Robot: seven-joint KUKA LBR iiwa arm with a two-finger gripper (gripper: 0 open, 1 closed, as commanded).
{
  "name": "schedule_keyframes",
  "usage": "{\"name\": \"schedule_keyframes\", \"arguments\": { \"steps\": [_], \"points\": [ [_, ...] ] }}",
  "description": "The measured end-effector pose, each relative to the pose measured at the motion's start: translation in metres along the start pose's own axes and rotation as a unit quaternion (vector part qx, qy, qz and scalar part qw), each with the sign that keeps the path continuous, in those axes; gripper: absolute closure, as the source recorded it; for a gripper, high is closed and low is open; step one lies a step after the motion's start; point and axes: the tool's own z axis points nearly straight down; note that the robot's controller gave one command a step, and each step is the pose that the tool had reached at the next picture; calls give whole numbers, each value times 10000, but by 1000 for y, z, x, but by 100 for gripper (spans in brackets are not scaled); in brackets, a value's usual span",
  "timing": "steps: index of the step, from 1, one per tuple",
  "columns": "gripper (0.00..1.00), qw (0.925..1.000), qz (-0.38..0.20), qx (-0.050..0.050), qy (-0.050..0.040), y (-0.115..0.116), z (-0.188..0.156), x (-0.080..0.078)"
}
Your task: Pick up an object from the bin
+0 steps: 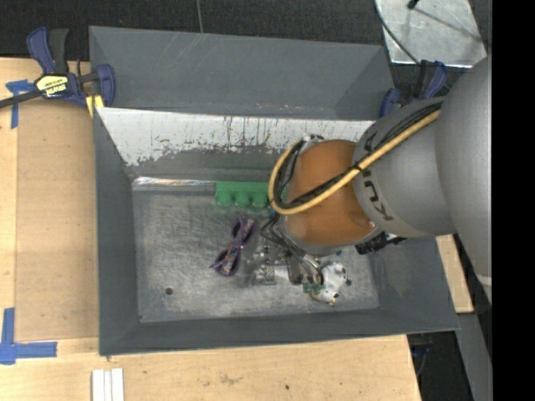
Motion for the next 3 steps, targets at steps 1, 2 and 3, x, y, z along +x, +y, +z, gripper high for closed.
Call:
{"name": "schedule_keyframes", "arguments": {
  "steps": [1, 2, 3],
  "points": [
    [100, 10000, 57, 4, 15, 8, -28, 9],
    [100, 10000, 84, -5, -19, 8, -55, -5],
    [100, 9999, 126, -1, -3, 3, -71, 2]
  ]
}}
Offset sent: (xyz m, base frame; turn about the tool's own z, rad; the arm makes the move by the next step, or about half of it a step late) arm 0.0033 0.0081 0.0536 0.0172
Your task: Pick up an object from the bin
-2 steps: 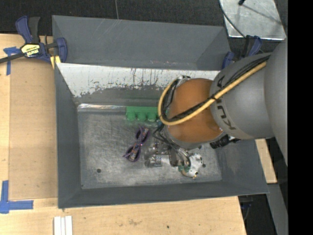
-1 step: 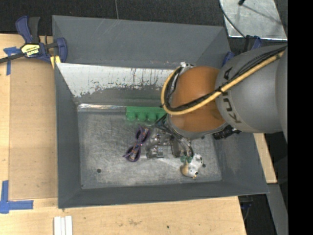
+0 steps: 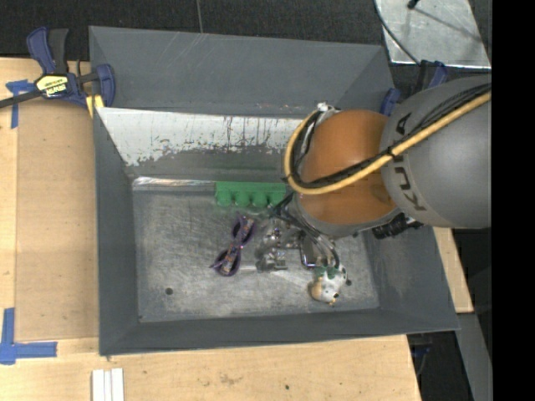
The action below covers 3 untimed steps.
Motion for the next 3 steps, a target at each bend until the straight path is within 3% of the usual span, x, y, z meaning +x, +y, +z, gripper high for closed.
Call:
{"name": "schedule_keyframes", "arguments": {
  "steps": [1, 2, 3],
  "points": [
    [100, 9990, 439, 6, 22, 7, -59, -12],
    [100, 9999, 165, 6, 7, 14, -111, -18],
    [100, 9996, -253, -12, -76, 33, -113, -16]
  ]
}}
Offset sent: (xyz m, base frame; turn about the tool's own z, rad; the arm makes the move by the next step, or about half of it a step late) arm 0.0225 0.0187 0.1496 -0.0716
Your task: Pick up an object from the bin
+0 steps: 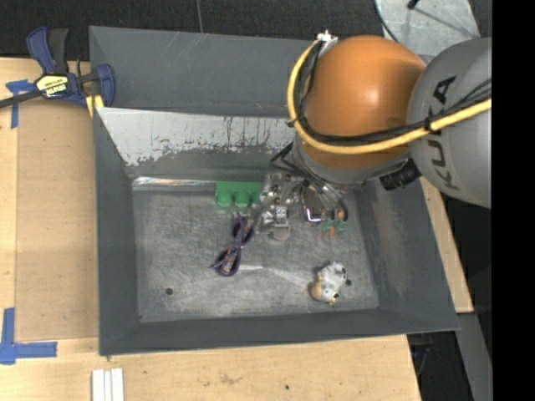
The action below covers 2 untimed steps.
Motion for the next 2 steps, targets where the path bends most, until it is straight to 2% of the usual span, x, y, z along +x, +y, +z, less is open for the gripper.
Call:
{"name": "schedule_keyframes", "arguments": {
  "steps": [1, 2],
  "points": [
    [100, 9947, 1031, 14, 60, 42, 48, 3],
    [0, 9990, 437, 18, 59, 29, 58, -20]
  ]
}}
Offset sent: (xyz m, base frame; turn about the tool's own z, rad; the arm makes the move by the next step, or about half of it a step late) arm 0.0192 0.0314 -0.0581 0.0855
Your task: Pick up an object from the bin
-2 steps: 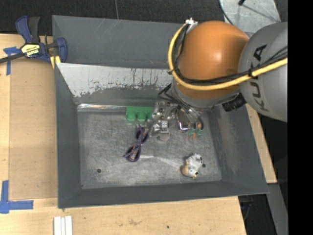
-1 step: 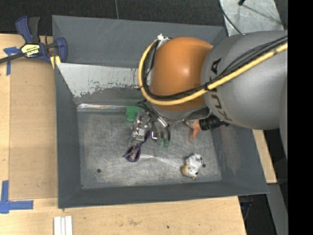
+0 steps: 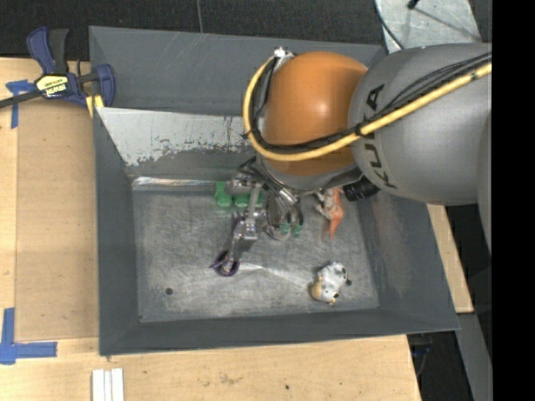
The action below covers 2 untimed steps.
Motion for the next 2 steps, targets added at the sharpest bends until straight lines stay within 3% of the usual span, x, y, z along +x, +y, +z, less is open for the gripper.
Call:
{"name": "schedule_keyframes", "arguments": {
  "steps": [2],
  "points": [
    [0, 9994, -343, -10, -10, 5, 13, -6]
  ]
}}
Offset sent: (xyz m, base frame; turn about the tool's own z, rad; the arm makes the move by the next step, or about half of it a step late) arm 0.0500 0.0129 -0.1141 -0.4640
